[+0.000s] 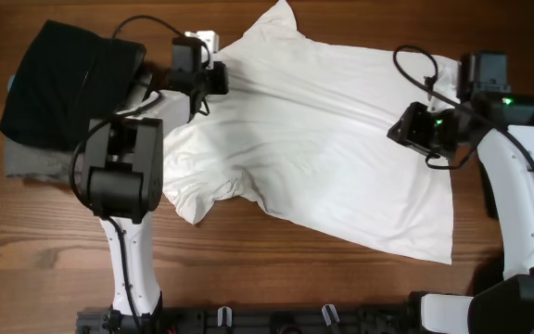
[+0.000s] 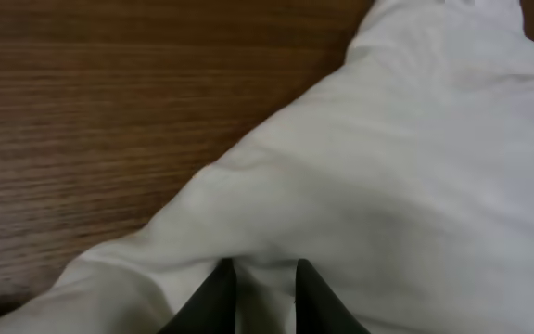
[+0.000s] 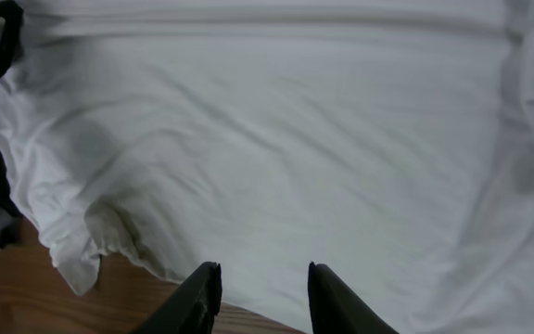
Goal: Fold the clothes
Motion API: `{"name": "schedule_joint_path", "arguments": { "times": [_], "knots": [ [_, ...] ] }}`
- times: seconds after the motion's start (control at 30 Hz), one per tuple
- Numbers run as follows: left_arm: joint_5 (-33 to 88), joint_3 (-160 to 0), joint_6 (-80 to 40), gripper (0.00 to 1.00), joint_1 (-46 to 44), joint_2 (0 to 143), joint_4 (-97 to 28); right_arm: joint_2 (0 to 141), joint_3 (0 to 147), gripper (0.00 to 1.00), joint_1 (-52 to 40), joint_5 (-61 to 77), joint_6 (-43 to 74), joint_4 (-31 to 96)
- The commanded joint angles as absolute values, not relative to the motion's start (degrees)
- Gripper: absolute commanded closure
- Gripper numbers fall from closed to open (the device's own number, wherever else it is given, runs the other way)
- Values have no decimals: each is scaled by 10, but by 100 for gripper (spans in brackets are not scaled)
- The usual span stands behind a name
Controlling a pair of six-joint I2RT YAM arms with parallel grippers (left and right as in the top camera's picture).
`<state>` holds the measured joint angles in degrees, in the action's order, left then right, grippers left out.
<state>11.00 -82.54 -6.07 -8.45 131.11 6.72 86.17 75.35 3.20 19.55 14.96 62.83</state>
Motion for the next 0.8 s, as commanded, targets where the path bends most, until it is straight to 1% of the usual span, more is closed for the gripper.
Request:
{"name": "schedule_joint_path", "arguments": {
  "times": [0.0,0.07,0.1,0.17,0.27,0.3,0.37,0.43,0.47,0.53,0.63,0.67,0.7,0.73,0.77],
  "knots": [
    [90,-822,-98,78,-28,1349,62,864,753,60,-1,115,188,638],
    [134,-839,-131,78,-4,1346,58,873,753,53,-13,35,243,653],
    [178,-851,-131,79,7,1343,57,879,752,52,-15,7,268,657],
    [226,-866,-131,79,17,1336,53,892,744,52,-15,-1,274,647],
    [238,-878,-131,77,18,1303,41,915,701,51,-15,-5,272,597],
    [238,-878,-131,75,17,1291,40,924,687,50,-15,-17,271,580],
    [238,-878,-131,69,17,1259,29,952,660,30,-12,-81,272,549],
    [238,-878,-130,62,17,1227,1,976,645,18,-8,-123,269,522],
    [238,-878,-126,61,17,1207,-22,992,638,16,-4,-138,257,501],
    [239,-878,-124,58,16,1173,-70,1021,634,16,5,-147,215,462],
    [244,-878,-100,52,16,1113,-183,1056,634,16,27,-145,175,424],
    [244,-878,-81,48,16,1094,-236,1059,634,17,37,-125,165,427],
    [244,-878,-64,40,16,1078,-280,1059,634,18,52,-88,153,429],
    [233,-878,-48,36,17,1053,-364,1059,634,19,76,-27,143,435],
    [225,-878,-47,38,17,1043,-400,1059,634,19,91,10,143,439]
  ]
}}
